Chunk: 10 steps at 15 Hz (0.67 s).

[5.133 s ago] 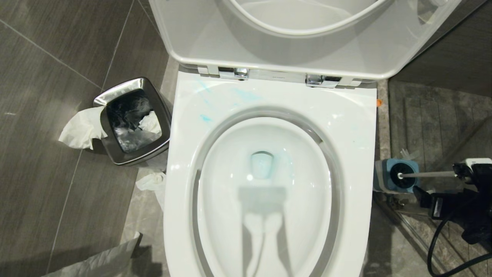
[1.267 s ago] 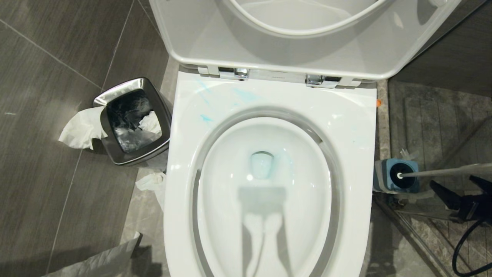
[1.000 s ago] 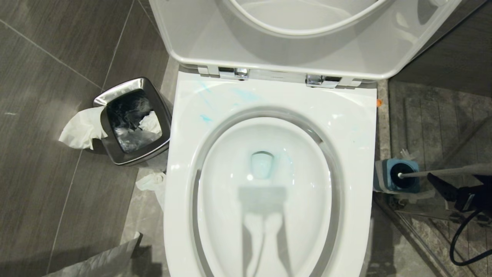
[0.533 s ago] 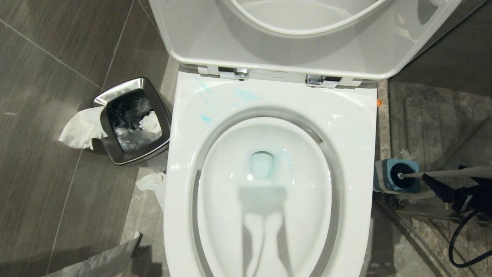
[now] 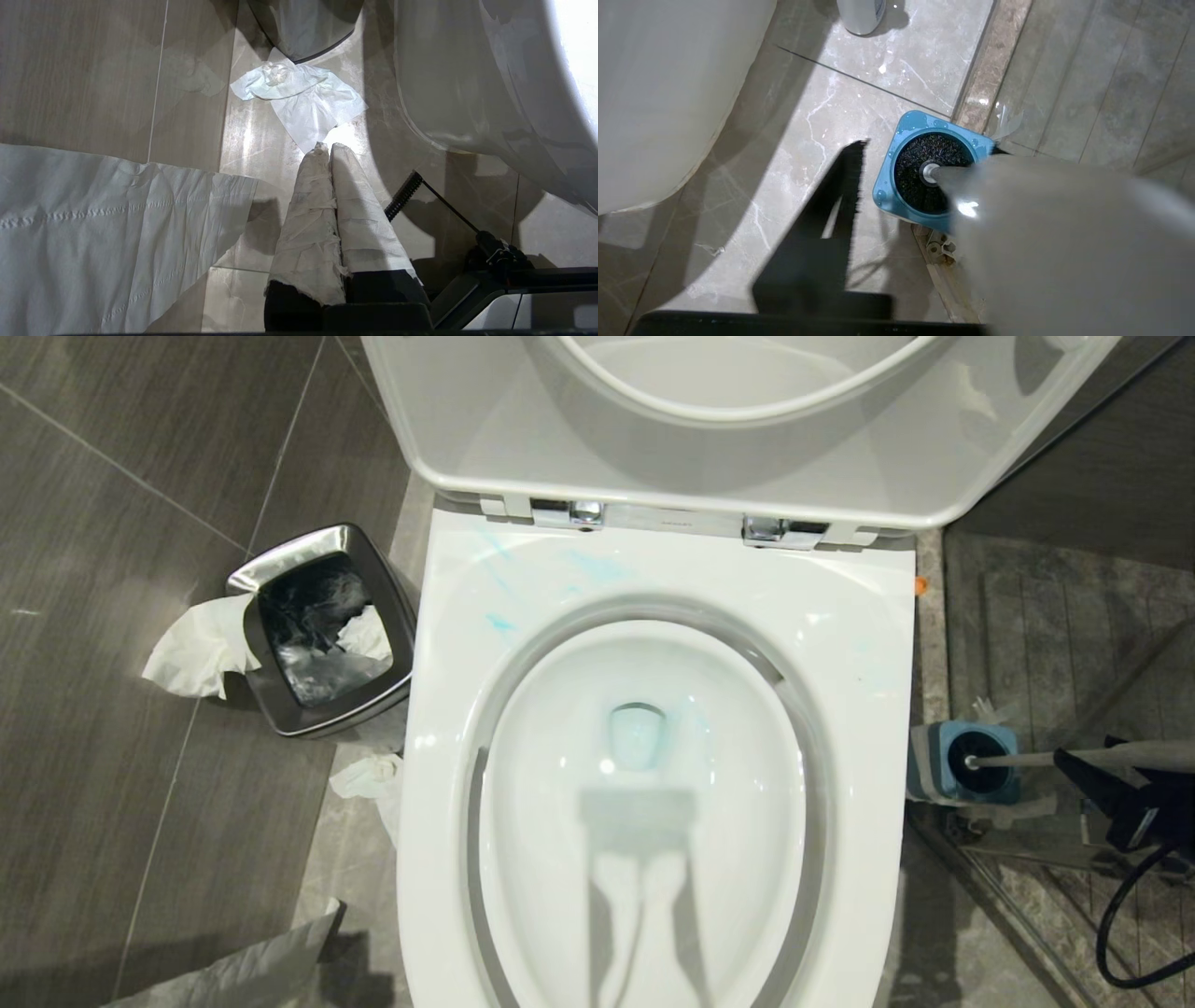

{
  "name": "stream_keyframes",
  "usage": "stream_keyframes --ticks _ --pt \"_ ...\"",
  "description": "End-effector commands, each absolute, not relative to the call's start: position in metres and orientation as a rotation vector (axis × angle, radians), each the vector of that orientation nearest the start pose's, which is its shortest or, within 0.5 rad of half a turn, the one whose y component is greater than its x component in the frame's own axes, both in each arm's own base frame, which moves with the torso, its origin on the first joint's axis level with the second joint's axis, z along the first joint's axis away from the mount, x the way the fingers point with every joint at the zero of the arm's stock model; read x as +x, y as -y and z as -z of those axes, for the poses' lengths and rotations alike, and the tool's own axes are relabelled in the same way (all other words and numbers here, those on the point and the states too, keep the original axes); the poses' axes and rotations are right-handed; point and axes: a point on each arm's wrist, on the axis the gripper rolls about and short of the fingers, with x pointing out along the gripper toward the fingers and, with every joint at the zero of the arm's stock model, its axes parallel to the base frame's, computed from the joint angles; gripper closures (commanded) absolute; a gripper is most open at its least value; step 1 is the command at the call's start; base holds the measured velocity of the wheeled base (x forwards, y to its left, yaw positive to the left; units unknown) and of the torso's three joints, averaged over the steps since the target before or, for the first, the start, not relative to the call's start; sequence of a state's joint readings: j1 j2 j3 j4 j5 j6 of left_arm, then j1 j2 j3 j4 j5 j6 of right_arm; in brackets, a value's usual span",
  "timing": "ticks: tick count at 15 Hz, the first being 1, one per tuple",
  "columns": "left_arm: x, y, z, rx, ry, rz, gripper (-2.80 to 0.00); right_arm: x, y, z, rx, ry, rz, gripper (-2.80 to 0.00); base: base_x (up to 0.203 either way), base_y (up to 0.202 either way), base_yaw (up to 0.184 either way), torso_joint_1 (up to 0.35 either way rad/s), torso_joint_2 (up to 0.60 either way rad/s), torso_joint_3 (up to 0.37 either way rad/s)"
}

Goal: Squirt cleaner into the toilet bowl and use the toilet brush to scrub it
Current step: Scrub the toilet bowl

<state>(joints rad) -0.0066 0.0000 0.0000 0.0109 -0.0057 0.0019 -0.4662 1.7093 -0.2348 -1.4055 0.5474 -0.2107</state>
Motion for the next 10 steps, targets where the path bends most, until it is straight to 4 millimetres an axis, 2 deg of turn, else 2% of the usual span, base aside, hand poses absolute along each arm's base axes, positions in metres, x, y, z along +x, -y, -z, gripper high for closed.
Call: stream_keyframes --ticks 1,10 --pt "-0.023 0.000 -0.074 0.002 -0.011 0.012 0.00 0.206 0.091 -0.128 -0.188 -0.033 -0.091 0.00 0.000 0.000 0.000 0.000 0.00 0.000" --pt "-0.023 0.000 -0.074 0.002 -0.011 0.012 0.00 0.185 0.081 -0.126 -0.182 -0.038 -0.099 0.00 0.000 0.000 0.000 0.000 0.00 0.000"
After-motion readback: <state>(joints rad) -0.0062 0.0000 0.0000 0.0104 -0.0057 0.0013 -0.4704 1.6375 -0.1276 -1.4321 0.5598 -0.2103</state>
